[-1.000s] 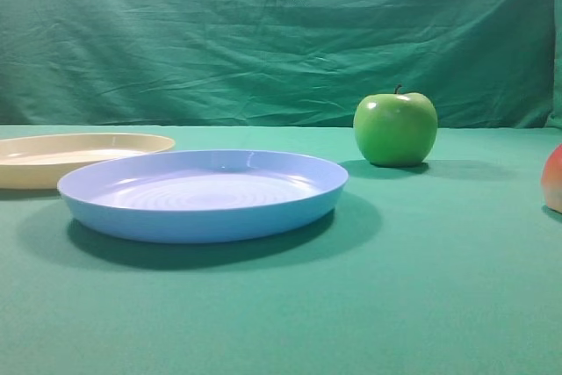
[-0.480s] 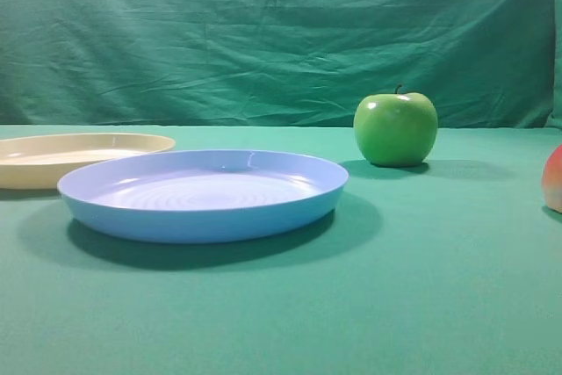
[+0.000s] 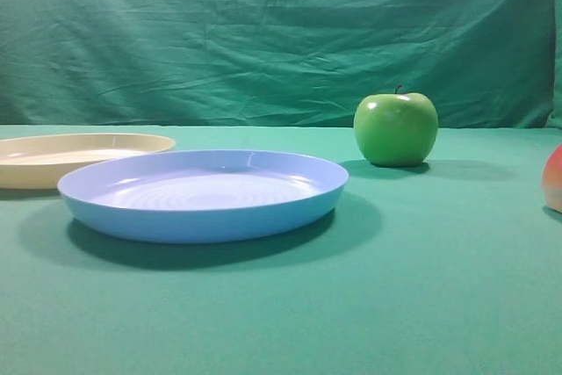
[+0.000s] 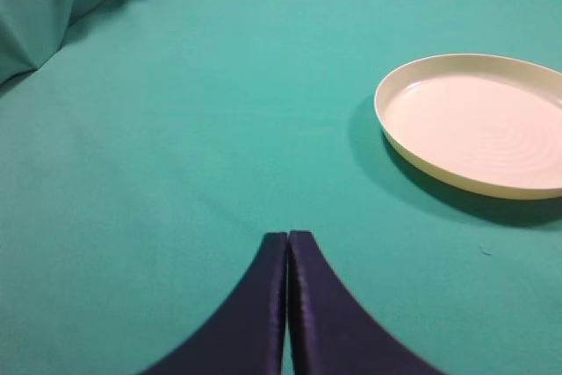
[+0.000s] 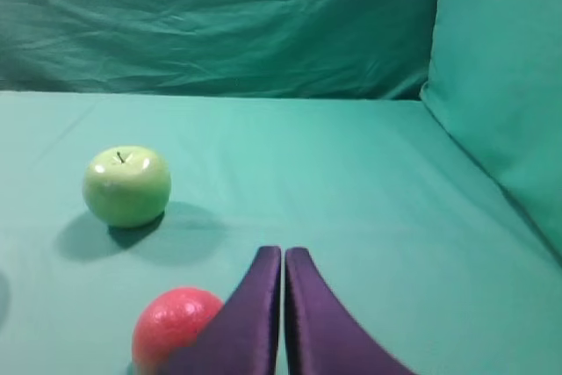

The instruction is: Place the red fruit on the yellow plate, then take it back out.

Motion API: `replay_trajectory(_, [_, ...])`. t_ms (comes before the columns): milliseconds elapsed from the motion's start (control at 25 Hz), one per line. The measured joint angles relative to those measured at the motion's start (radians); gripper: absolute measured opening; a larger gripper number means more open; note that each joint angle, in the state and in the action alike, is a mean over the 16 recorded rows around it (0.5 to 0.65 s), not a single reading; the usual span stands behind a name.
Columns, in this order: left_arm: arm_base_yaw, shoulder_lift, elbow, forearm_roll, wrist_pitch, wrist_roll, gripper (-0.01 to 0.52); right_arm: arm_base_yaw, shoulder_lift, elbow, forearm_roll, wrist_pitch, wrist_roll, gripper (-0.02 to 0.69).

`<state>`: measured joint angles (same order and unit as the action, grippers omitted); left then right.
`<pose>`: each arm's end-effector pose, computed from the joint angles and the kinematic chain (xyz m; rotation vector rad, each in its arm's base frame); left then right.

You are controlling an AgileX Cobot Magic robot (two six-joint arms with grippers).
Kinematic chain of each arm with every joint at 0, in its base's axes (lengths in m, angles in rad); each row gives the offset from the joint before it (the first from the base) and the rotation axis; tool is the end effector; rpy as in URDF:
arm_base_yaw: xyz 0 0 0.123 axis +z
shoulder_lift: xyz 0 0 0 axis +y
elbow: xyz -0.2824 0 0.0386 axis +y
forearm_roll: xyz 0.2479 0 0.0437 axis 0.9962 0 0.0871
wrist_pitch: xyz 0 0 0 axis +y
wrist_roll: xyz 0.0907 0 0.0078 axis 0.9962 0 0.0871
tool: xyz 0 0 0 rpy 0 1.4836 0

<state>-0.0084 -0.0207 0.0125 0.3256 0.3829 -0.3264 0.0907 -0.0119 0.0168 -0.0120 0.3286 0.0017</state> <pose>0.0516 0.0105 0.1773 -0.0972 1.8363 0.0883 0.0533 0.0045 0.1784 -0.0884 1.8153 0.0539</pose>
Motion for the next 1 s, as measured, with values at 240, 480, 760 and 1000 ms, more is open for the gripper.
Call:
replay_trajectory(240, [0.000, 0.000, 0.000, 0.000, 0.000, 0.000, 0.000, 0.000, 0.000, 0.009, 0.003, 0.032, 0.006, 0.000])
replay_trajectory(480, [0.000, 0.000, 0.000, 0.000, 0.000, 0.000, 0.000, 0.000, 0.000, 0.009, 0.003, 0.054, 0.007, 0.000])
replay_trajectory(760, [0.000, 0.000, 0.000, 0.000, 0.000, 0.000, 0.000, 0.000, 0.000, 0.009, 0.003, 0.054, 0.007, 0.000])
replay_trajectory(1000, [0.000, 0.000, 0.000, 0.000, 0.000, 0.000, 0.000, 0.000, 0.000, 0.009, 0.003, 0.055, 0.007, 0.000])
